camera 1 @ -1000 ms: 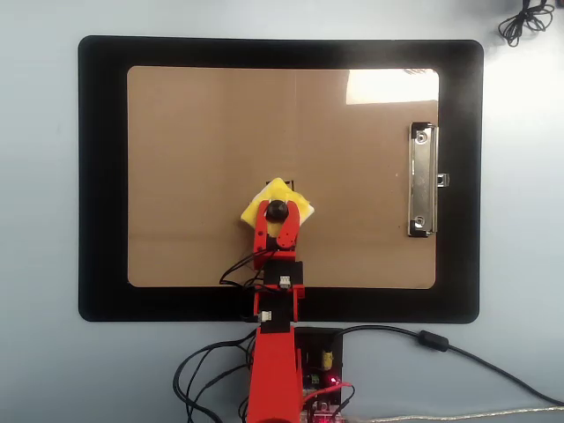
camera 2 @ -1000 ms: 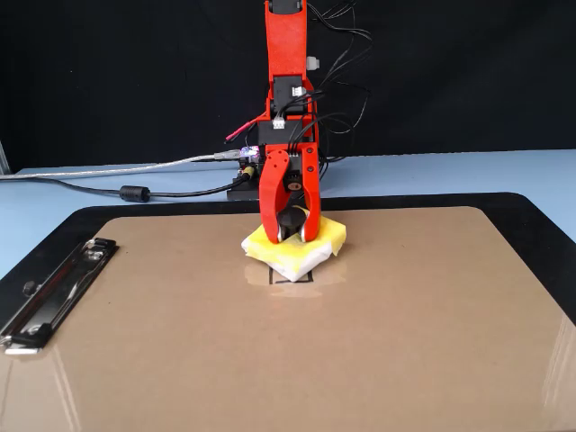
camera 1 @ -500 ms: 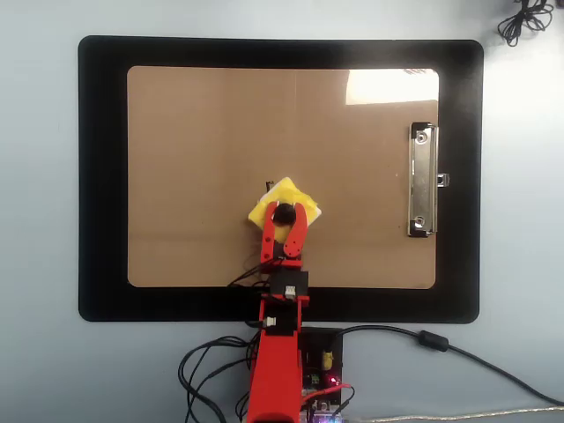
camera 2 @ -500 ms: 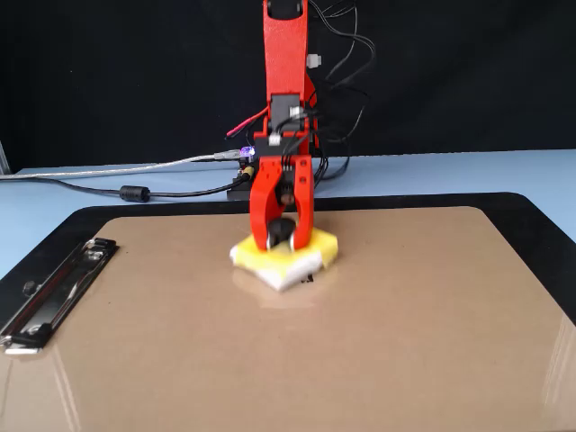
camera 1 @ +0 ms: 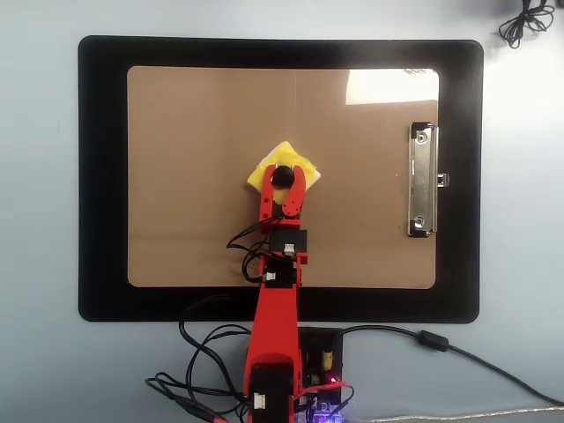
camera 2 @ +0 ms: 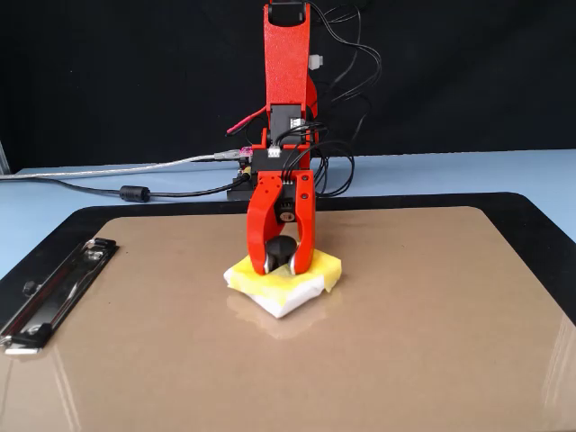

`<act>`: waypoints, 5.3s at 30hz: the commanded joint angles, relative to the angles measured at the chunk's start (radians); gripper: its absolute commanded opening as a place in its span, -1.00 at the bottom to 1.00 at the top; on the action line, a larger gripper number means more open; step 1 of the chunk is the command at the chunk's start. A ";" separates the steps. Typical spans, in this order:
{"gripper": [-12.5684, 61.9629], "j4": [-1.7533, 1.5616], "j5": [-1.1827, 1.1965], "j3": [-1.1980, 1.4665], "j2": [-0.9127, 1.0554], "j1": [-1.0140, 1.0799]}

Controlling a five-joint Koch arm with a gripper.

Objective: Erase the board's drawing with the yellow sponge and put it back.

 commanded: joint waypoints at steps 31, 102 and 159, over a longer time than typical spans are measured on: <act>-0.88 -0.166 -0.002 0.551 0.460 -0.120; -0.88 -0.304 0.029 -0.029 -0.173 -0.087; -0.87 -0.023 -0.028 0.189 0.410 -1.031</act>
